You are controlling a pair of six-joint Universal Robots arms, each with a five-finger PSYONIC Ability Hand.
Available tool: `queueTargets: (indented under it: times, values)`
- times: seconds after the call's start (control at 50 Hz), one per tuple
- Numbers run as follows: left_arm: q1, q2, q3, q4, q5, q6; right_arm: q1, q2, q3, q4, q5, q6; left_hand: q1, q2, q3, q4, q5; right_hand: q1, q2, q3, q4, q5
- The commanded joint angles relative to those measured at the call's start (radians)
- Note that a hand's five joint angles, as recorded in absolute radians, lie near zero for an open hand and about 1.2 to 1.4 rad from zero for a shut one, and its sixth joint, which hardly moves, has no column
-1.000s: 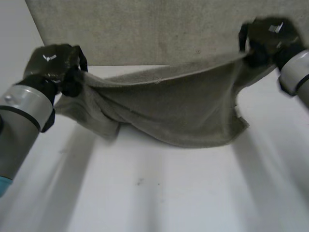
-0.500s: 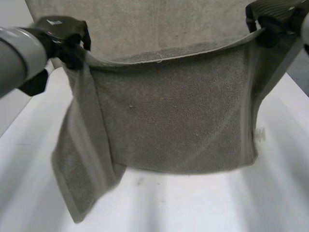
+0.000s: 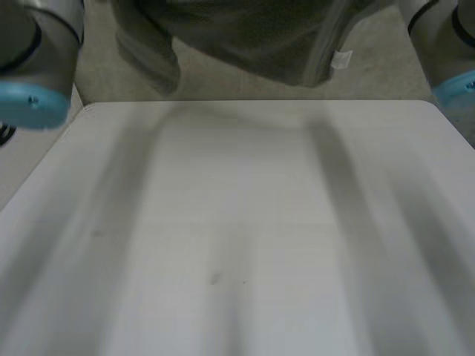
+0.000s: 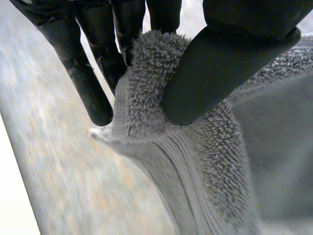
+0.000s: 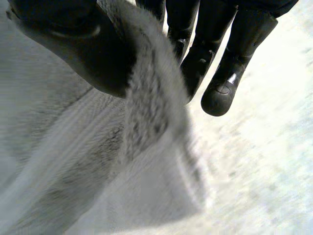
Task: Fold the towel.
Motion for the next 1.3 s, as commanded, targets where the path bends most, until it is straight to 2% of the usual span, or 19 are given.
queueTargets:
  times: [0.02, 0.04, 0.08, 0.12, 0.24, 0.28, 0.36, 0.46, 0.5, 0.52, 0.56, 0.6, 0.86, 1.06, 1.22, 1.3]
  values:
    - [0.007, 0.038, -0.359, 0.027, 0.004, 0.007, -0.003, -0.027, 0.312, 0.059, -0.088, -0.020, 0.206, 0.178, 0.178, 0.176, 0.189, 0.058, 0.071, 0.073, 0.055, 0.055]
    - [0.010, 0.030, -0.429, 0.053, 0.007, 0.009, -0.003, -0.027, 0.313, 0.059, -0.088, -0.020, 0.206, 0.178, 0.178, 0.176, 0.189, 0.058, 0.071, 0.073, 0.055, 0.055]
    - [0.010, 0.024, -0.494, 0.085, 0.008, 0.013, -0.003, -0.018, 0.465, 0.043, -0.102, -0.060, 0.206, 0.178, 0.178, 0.176, 0.189, 0.058, 0.071, 0.073, 0.055, 0.055]
    - [0.010, -0.008, -0.607, 0.163, 0.020, 0.015, -0.003, -0.007, 0.532, 0.034, -0.102, -0.088, 0.206, 0.178, 0.178, 0.176, 0.189, 0.058, 0.071, 0.073, 0.055, 0.055]
    - [0.010, -0.075, -0.721, 0.237, 0.048, 0.032, -0.005, 0.053, 0.757, -0.023, -0.090, -0.175, 0.206, 0.178, 0.178, 0.176, 0.189, 0.058, 0.071, 0.073, 0.055, 0.055]
    - [0.009, -0.100, -0.764, 0.239, 0.056, 0.091, -0.006, 0.053, 0.802, -0.032, -0.088, -0.178, 0.206, 0.178, 0.178, 0.176, 0.189, 0.058, 0.071, 0.073, 0.055, 0.055]
    - [0.009, -0.095, -0.813, 0.237, 0.057, 0.165, -0.033, 0.016, 0.891, -0.038, -0.088, -0.172, 0.206, 0.178, 0.178, 0.176, 0.189, 0.058, 0.071, 0.073, 0.055, 0.055]
    - [0.010, -0.025, -0.881, 0.239, 0.060, 0.213, -0.088, -0.166, 1.067, -0.082, -0.100, -0.148, 0.206, 0.178, 0.178, 0.176, 0.189, 0.058, 0.071, 0.073, 0.055, 0.055]
    - [0.010, 0.021, -0.926, 0.249, 0.060, 0.213, -0.088, -0.166, 1.068, -0.083, -0.100, -0.148, -0.135, -0.164, -0.163, -0.165, -0.152, 0.058, 0.071, 0.073, 0.055, 0.055]
    - [0.010, 0.021, -0.927, 0.250, 0.060, 0.213, -0.100, -0.195, 1.106, -0.108, -0.102, -0.133, -0.137, -0.166, -0.165, -0.167, -0.154, 0.058, 0.071, 0.073, 0.055, 0.055]
    - [0.012, 0.041, -0.950, 0.259, 0.060, 0.213, -0.112, -0.231, 1.146, -0.129, -0.104, -0.113, -0.307, -0.335, -0.335, -0.336, -0.324, 0.058, 0.071, 0.073, 0.055, 0.055]
    - [0.012, 0.047, -0.954, 0.263, 0.060, 0.213, -0.132, -0.275, 1.195, -0.141, -0.105, -0.085, -0.334, -0.362, -0.362, -0.363, -0.351, 0.058, 0.071, 0.073, 0.055, 0.055]
    - [0.012, 0.053, -1.008, 0.268, 0.060, 0.217, -0.214, -0.277, 1.313, -0.242, -0.160, -0.053, -0.349, -0.377, -0.376, -0.378, -0.366, 0.058, 0.071, 0.073, 0.055, 0.055]
    - [0.015, 0.069, -1.019, 0.268, 0.065, 0.216, -0.234, -0.278, 1.342, -0.256, -0.166, -0.051, -0.343, -0.371, -0.371, -0.372, -0.360, 0.058, 0.071, 0.073, 0.055, 0.055]
    - [0.025, 0.115, -1.059, 0.254, 0.088, 0.219, -0.237, -0.277, 1.351, -0.268, -0.168, -0.051, -0.340, -0.368, -0.368, -0.369, -0.357, 0.058, 0.071, 0.073, 0.055, 0.055]
    - [0.038, 0.150, -1.082, 0.251, 0.144, 0.223, -0.237, -0.265, 1.351, -0.279, -0.168, -0.053, -0.340, -0.368, -0.368, -0.369, -0.357, 0.058, 0.071, 0.073, 0.055, 0.055]
